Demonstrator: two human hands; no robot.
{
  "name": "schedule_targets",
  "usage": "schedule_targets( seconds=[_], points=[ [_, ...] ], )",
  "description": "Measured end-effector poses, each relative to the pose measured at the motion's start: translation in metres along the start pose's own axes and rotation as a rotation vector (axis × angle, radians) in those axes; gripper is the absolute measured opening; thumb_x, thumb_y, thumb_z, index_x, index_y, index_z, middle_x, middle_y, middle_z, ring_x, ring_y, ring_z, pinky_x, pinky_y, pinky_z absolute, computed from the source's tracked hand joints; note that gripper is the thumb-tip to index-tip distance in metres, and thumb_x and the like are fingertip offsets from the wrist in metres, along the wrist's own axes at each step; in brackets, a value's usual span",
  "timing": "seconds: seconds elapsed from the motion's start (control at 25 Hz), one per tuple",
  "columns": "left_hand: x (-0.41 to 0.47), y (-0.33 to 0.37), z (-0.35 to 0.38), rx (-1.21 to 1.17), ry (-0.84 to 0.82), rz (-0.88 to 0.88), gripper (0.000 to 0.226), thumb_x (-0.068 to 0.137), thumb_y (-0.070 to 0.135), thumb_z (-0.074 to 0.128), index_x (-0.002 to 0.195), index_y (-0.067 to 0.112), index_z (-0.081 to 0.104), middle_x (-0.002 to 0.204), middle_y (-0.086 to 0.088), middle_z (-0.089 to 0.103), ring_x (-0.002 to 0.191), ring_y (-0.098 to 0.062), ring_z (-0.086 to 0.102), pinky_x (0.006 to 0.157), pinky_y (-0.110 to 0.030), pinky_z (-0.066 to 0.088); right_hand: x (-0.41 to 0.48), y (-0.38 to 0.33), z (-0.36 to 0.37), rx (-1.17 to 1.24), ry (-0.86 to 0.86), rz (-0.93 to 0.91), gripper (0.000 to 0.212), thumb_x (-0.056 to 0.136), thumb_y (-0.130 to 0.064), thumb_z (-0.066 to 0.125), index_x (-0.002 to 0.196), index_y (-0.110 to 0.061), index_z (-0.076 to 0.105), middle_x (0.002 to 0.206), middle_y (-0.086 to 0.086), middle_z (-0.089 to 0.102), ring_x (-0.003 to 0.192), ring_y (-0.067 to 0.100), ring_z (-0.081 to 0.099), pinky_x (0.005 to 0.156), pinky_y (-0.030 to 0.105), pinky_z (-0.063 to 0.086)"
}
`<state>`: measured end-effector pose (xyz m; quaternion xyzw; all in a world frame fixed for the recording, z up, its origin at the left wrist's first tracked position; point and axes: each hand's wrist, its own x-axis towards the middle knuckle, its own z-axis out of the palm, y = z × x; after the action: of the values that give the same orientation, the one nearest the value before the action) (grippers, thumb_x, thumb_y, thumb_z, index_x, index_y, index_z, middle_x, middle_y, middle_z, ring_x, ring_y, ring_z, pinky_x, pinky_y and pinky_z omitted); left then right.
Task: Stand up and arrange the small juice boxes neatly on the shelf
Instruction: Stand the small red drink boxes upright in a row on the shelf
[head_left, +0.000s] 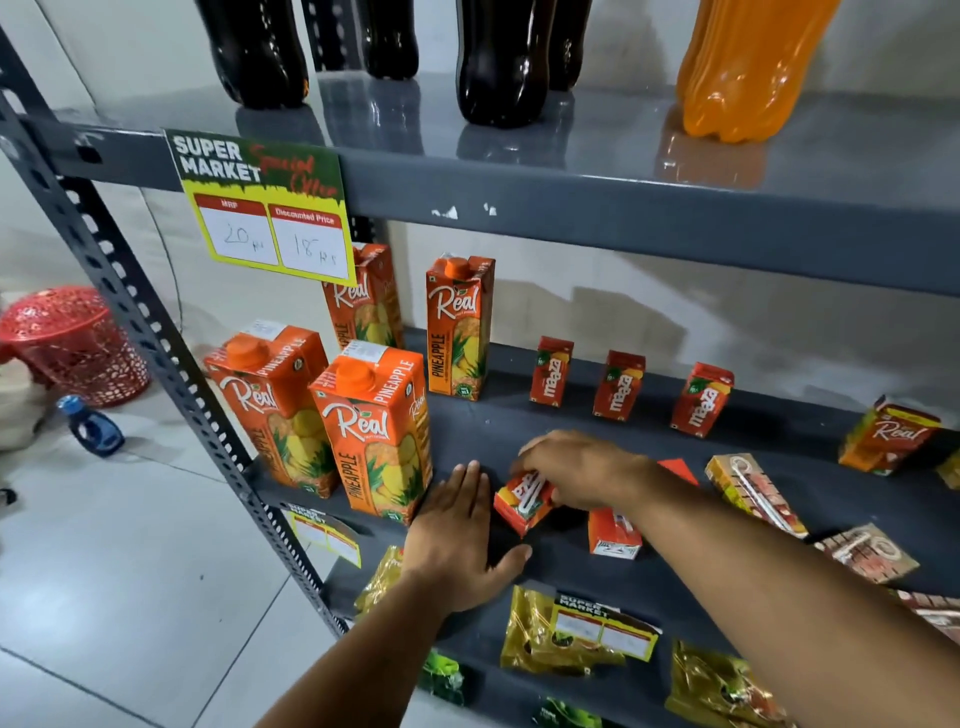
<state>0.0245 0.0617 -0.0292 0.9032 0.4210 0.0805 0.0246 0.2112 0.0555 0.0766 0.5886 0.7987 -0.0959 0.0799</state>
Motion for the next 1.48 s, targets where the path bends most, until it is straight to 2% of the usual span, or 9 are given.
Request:
schedule_targets(
  seconds=[0.2,0.32,0.48,0.64,0.84,1.04,1.24,1.36,1.48],
  points=[
    [0.001,-0.005,0.0,-0.001,0.008,0.024,0.111,0.073,0.086,0.01,0.149,0.005,0.009,0.16,-0.013,0.008,0.146,-0.025,0.003,0.118,-0.038,0.005,-0.009,0.021,-0.009,0.21,0.041,0.07,0.053,0.077,0.001,0.069,0.121,-0.028,0.061,0.129,-0.003,0.06,0.118,0.017,0.054,0.096,0.035,0.046],
    [0.001,-0.006,0.001,0.003,0.031,0.025,0.112,0.072,0.087,0.011,0.148,0.005,0.012,0.159,-0.014,0.012,0.146,-0.026,0.007,0.117,-0.037,0.004,-0.01,0.021,-0.01,0.224,0.079,0.078,0.05,0.074,-0.01,0.078,0.117,-0.029,0.06,0.12,-0.005,0.06,0.109,0.014,0.056,0.09,0.032,0.048],
    [0.0,-0.005,0.003,-0.011,0.05,0.011,0.112,0.073,0.087,0.013,0.148,0.004,0.013,0.158,-0.015,0.015,0.145,-0.027,0.011,0.114,-0.034,0.003,-0.01,0.002,0.011,0.423,0.518,0.275,0.053,0.062,-0.038,0.087,0.104,-0.025,0.059,0.102,-0.007,0.062,0.09,0.012,0.061,0.07,0.021,0.046],
    [0.0,-0.004,0.001,-0.004,0.051,0.007,0.111,0.073,0.087,0.014,0.148,0.004,0.013,0.158,-0.015,0.015,0.145,-0.027,0.012,0.114,-0.036,0.006,-0.003,-0.026,0.047,0.694,0.86,0.596,0.058,0.061,-0.039,0.088,0.101,-0.022,0.049,0.098,-0.003,0.064,0.087,0.017,0.064,0.06,0.014,0.041],
    [-0.001,-0.003,-0.001,-0.002,0.047,-0.006,0.112,0.071,0.087,0.011,0.148,0.005,0.013,0.158,-0.014,0.016,0.145,-0.026,0.011,0.116,-0.038,0.009,0.004,-0.033,0.059,0.569,0.874,0.741,0.082,0.062,-0.055,0.083,0.124,-0.017,0.044,0.114,0.007,0.067,0.097,0.027,0.067,0.075,0.041,0.057],
    [-0.001,-0.003,0.0,-0.007,0.046,-0.005,0.112,0.073,0.088,0.011,0.148,0.005,0.014,0.158,-0.014,0.018,0.145,-0.026,0.012,0.116,-0.038,0.011,-0.007,-0.025,0.049,0.4,0.723,0.718,0.095,0.057,-0.08,0.066,0.125,-0.017,0.047,0.119,0.007,0.065,0.107,0.029,0.061,0.086,0.041,0.05],
    [0.001,-0.003,0.002,0.006,0.042,-0.002,0.112,0.073,0.087,0.012,0.147,0.003,0.017,0.157,-0.016,0.02,0.144,-0.028,0.015,0.115,-0.038,0.01,-0.018,-0.021,0.018,0.52,0.896,0.648,0.101,0.051,-0.086,0.062,0.125,-0.022,0.039,0.124,0.006,0.057,0.105,0.023,0.058,0.071,0.037,0.055],
    [-0.001,-0.002,0.001,-0.006,0.043,-0.005,0.112,0.074,0.087,0.013,0.147,0.003,0.018,0.156,-0.016,0.021,0.144,-0.029,0.017,0.115,-0.038,0.011,-0.007,-0.031,0.016,0.506,0.856,0.667,0.095,0.054,-0.08,0.068,0.12,-0.017,0.039,0.118,0.009,0.055,0.098,0.024,0.058,0.066,0.036,0.055],
    [-0.003,-0.002,0.0,-0.018,0.038,-0.002,0.111,0.074,0.087,0.013,0.147,0.004,0.015,0.157,-0.015,0.018,0.145,-0.028,0.013,0.115,-0.038,0.01,-0.002,-0.028,0.019,0.667,0.817,0.636,0.074,0.066,-0.048,0.083,0.117,-0.016,0.039,0.116,0.009,0.052,0.1,0.022,0.054,0.067,0.028,0.044]
  ],
)
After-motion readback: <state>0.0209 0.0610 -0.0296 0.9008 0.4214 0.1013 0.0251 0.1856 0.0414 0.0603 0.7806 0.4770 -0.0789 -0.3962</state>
